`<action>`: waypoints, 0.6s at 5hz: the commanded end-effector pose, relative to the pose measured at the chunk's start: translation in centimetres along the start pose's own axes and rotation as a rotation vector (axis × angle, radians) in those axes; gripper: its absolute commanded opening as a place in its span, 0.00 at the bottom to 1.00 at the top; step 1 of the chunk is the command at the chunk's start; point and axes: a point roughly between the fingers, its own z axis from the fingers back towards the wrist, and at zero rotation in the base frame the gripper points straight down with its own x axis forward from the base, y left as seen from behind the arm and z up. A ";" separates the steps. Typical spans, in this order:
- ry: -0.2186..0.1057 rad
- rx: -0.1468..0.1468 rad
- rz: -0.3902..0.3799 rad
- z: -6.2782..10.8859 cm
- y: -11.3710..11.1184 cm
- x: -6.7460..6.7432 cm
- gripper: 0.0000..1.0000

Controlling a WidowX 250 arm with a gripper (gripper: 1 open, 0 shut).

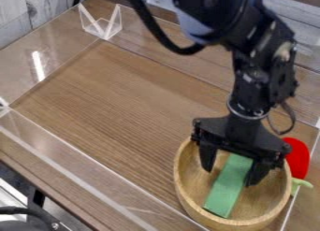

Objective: Remove the green block from the brown bowl and put it on the table

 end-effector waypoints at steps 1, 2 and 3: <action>-0.030 -0.016 -0.005 0.6 -0.3 0.4 0.00; -0.033 -0.016 -0.022 1.6 -0.2 0.4 0.00; -0.037 -0.017 -0.039 2.7 -0.2 0.4 0.00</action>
